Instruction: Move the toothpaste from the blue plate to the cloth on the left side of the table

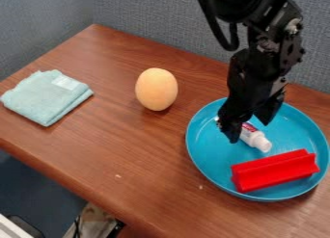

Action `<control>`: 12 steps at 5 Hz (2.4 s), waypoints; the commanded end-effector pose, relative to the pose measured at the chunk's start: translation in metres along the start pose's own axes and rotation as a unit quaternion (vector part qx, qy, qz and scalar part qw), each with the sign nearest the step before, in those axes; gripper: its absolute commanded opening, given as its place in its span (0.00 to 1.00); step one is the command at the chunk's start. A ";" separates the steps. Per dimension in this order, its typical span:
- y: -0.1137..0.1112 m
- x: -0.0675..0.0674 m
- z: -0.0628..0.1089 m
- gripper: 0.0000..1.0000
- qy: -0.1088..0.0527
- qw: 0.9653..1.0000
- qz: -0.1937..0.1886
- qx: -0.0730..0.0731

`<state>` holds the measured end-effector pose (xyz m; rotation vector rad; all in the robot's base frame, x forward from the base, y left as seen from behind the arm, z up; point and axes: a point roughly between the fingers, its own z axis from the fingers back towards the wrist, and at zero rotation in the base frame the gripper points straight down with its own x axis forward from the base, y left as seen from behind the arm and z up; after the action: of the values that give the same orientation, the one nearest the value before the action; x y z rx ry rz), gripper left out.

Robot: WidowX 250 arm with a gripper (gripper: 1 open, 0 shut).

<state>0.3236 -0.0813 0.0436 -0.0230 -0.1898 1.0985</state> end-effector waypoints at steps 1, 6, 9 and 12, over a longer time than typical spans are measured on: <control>-0.008 0.009 0.009 0.00 -0.006 1.000 0.010 -0.022; 0.006 0.063 0.087 0.00 0.027 0.998 0.055 -0.026; 0.062 0.132 0.105 0.00 0.022 0.993 0.106 -0.037; 0.120 0.150 0.075 0.00 -0.016 0.995 0.099 -0.028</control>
<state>0.2711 0.0969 0.1093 -0.0674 -0.1913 1.2989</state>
